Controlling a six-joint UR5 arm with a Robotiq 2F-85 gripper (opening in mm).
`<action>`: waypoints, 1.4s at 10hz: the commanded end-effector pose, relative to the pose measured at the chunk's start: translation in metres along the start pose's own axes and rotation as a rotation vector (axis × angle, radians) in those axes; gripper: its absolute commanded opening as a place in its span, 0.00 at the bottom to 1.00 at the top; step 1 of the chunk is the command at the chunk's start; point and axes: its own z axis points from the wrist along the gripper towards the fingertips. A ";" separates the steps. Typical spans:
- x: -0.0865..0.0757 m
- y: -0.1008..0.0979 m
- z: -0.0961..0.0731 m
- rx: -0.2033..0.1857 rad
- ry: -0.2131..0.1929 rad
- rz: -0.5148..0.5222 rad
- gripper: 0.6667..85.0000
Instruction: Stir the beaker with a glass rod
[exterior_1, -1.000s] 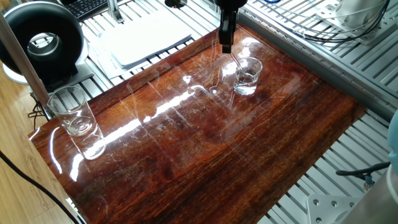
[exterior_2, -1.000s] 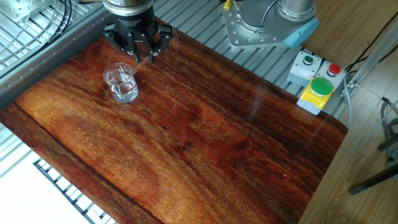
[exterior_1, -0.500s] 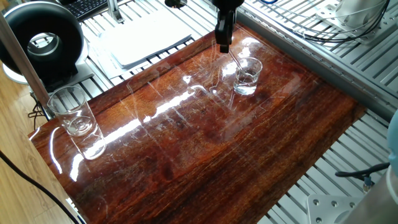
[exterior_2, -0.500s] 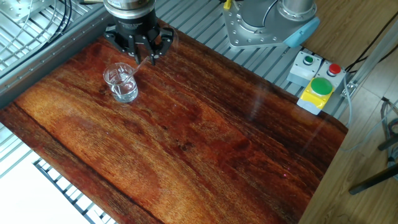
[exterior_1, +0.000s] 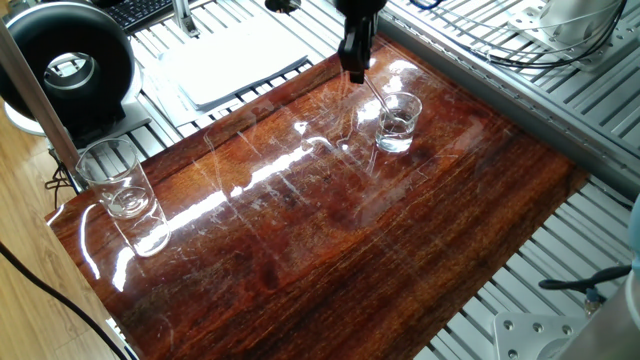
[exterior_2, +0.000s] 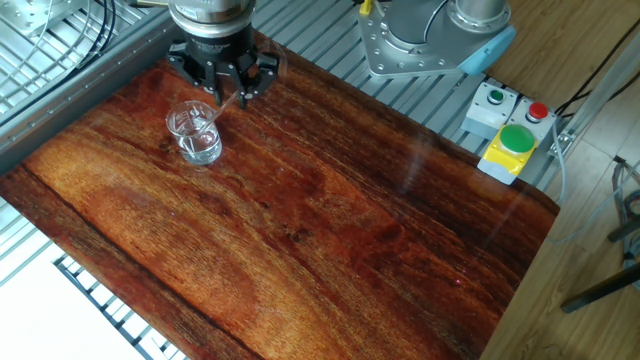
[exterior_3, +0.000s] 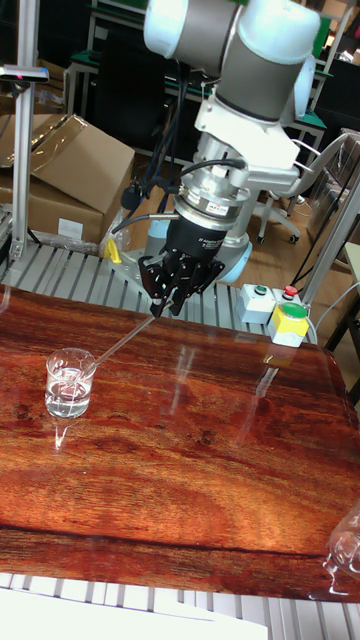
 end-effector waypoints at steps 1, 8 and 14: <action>-0.004 -0.002 0.001 0.033 0.003 0.017 0.39; -0.006 -0.006 -0.006 0.067 0.036 0.033 0.38; -0.023 0.004 -0.001 0.069 0.018 0.087 0.38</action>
